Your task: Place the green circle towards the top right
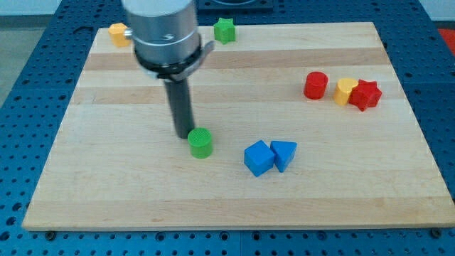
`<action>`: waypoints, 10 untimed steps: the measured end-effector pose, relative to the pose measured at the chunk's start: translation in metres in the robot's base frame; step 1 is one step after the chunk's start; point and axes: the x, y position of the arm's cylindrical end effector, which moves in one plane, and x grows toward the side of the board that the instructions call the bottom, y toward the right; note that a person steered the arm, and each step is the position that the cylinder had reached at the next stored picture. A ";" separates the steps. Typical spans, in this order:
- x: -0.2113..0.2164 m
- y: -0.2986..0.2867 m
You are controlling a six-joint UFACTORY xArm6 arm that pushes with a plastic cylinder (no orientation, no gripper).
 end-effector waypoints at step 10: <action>-0.030 0.056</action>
